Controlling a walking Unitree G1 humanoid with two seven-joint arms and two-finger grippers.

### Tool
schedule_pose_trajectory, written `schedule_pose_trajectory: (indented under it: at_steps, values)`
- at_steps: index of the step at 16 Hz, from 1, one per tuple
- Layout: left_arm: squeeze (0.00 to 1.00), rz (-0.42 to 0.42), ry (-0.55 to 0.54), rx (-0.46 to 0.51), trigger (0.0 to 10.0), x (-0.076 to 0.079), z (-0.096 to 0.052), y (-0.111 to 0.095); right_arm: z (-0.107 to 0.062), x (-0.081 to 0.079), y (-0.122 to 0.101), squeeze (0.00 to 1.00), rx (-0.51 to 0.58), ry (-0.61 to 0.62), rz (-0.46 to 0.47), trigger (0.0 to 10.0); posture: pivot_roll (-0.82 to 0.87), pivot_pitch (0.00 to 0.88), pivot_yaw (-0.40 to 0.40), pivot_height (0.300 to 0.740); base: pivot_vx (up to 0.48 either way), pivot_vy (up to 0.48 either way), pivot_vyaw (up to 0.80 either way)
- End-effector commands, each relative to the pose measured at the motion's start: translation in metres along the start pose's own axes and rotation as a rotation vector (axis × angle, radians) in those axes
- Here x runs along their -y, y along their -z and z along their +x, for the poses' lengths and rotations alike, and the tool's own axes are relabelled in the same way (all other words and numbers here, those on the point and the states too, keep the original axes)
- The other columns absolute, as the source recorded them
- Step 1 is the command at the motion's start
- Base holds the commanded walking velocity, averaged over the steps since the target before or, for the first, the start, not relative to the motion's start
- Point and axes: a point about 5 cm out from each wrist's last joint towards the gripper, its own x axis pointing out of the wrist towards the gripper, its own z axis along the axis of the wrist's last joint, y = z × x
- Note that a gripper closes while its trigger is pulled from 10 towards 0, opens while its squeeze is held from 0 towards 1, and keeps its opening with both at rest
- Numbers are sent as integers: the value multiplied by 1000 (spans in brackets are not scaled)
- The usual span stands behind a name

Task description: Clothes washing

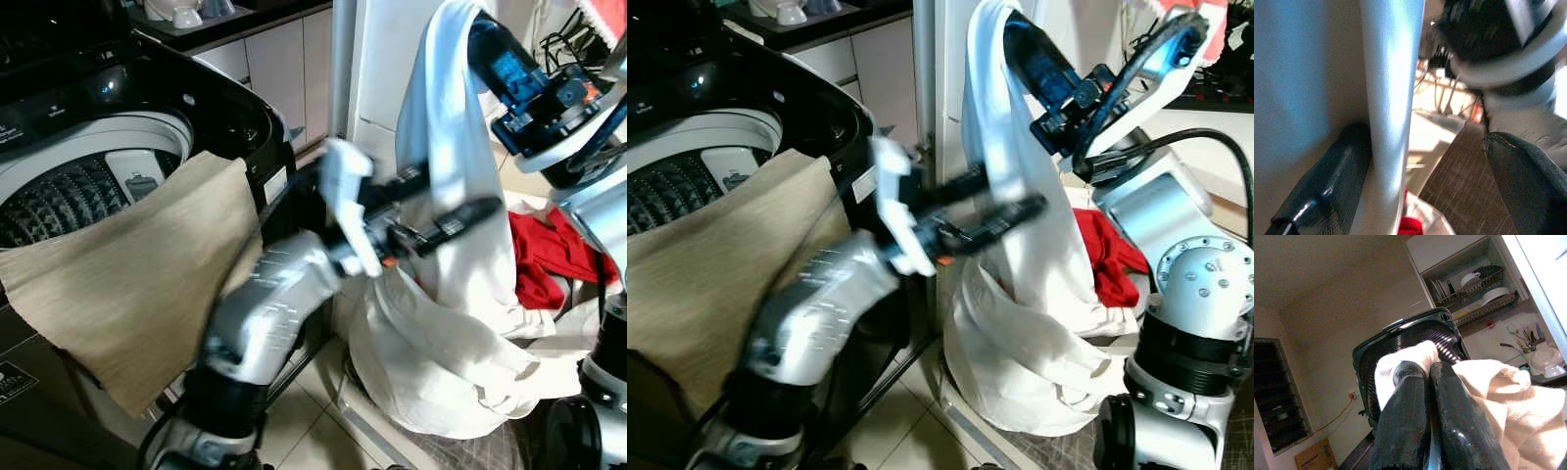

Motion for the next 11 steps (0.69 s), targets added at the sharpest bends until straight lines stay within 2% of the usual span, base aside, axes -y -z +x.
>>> schedule_pose_trajectory:
  at_steps: [1, 3, 5, 6, 7, 11]
  values:
    - [0, 43, -16, -23, 10000, -1, 6, 5, 5, -13, -1, 0, -4, -59, -10, 0, -99, 0, 31, 740, 0, 0, 0]
    - [0, 86, -41, -58, 10000, -5, 8, 12, 6, -15, 0, 0, -8, -58, -6, 0, -104, 0, 34, 740, 0, 0, 0]
    - [0, 81, -43, -58, 10000, -5, 7, 14, 6, -17, 0, 0, -3, -56, -1, 0, -104, 0, 35, 740, 0, 0, 0]
    - [0, 71, -45, -46, 1725, -6, 7, 15, 6, -17, 0, 0, -3, -54, 1, 0, -101, 0, 34, 740, 0, 0, 0]
    - [0, 54, -47, -28, 0, -6, 7, 15, 6, -17, 0, 0, -3, -52, 3, 0, -100, 0, 34, 740, 0, 0, 0]
    - [0, 43, -53, 4, 0, -9, 6, 14, 6, -16, 4, 0, -11, -42, 9, 0, -96, 0, 31, 740, 0, 0, 0]
